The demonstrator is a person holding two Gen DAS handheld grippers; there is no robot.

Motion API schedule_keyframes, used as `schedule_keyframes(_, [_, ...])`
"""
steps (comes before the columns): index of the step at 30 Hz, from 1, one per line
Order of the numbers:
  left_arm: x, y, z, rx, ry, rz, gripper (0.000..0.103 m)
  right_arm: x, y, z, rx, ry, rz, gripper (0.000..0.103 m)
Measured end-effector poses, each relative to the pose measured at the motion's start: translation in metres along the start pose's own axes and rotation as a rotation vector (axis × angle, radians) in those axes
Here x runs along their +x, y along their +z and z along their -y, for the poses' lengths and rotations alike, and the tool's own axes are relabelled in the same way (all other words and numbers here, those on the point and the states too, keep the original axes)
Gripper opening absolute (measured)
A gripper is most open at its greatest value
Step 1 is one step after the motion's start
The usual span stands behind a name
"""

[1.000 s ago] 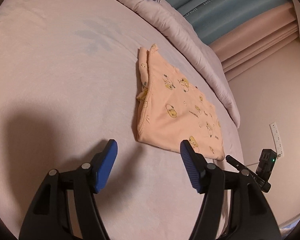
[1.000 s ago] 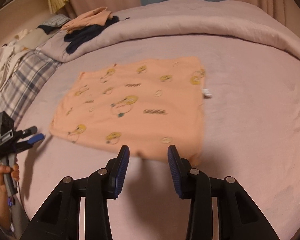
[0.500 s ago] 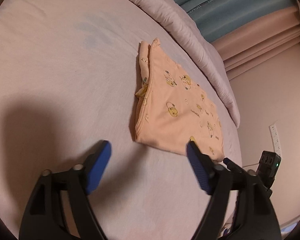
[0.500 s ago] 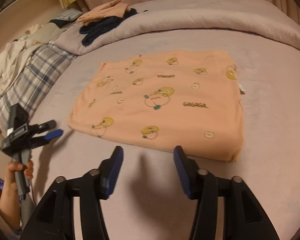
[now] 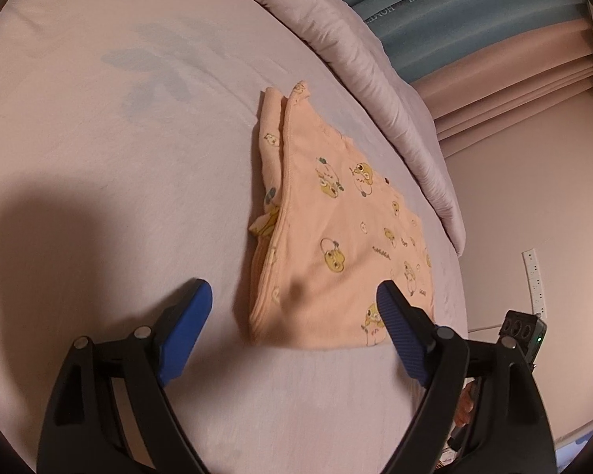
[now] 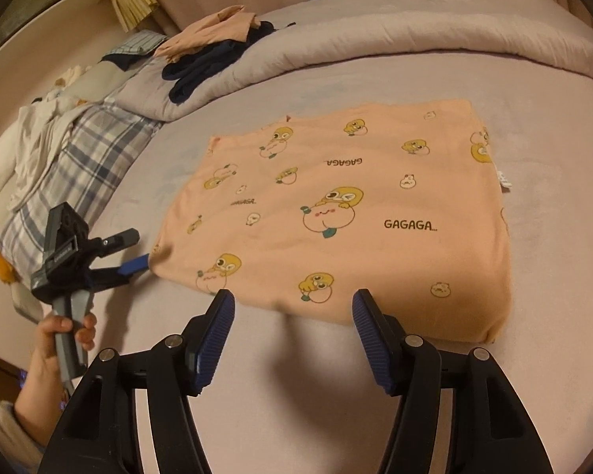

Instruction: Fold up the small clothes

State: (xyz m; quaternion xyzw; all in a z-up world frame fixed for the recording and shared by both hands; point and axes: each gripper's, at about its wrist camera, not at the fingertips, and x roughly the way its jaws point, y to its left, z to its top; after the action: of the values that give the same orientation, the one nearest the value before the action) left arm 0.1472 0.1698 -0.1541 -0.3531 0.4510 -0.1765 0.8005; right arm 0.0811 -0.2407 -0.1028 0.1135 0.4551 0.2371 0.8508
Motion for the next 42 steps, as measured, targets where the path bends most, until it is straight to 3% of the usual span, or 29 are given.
schedule_keyframes(17, [0.038, 0.042, 0.003, -0.002, -0.124, -0.089, 0.088, -0.001, -0.001, 0.006, 0.028, 0.008, 0.006, 0.062])
schedule_keyframes(26, [0.057, 0.059, 0.012, 0.011, -0.147, -0.107, 0.088, 0.003, 0.006, 0.006, 0.019, 0.013, 0.023, 0.062])
schedule_keyframes(31, [0.070, 0.067, 0.021, 0.031, -0.116, -0.106, 0.086, 0.011, 0.018, -0.001, 0.003, 0.012, 0.044, 0.062])
schedule_keyframes(34, [0.076, 0.068, 0.025, 0.054, -0.061, -0.093, 0.069, 0.019, 0.029, -0.005, 0.000, -0.003, 0.050, 0.062])
schedule_keyframes(39, [0.075, 0.066, 0.018, 0.027, 0.000, -0.080, 0.028, 0.040, 0.050, -0.015, -0.026, -0.042, 0.034, 0.062])
schedule_keyframes(41, [0.074, 0.065, 0.017, 0.032, 0.063, -0.076, 0.016, 0.049, 0.060, -0.019, -0.037, -0.052, 0.032, 0.062])
schedule_keyframes(42, [0.074, 0.065, 0.018, 0.038, 0.078, -0.075, 0.017, 0.053, 0.065, -0.021, -0.043, -0.051, 0.030, 0.055])
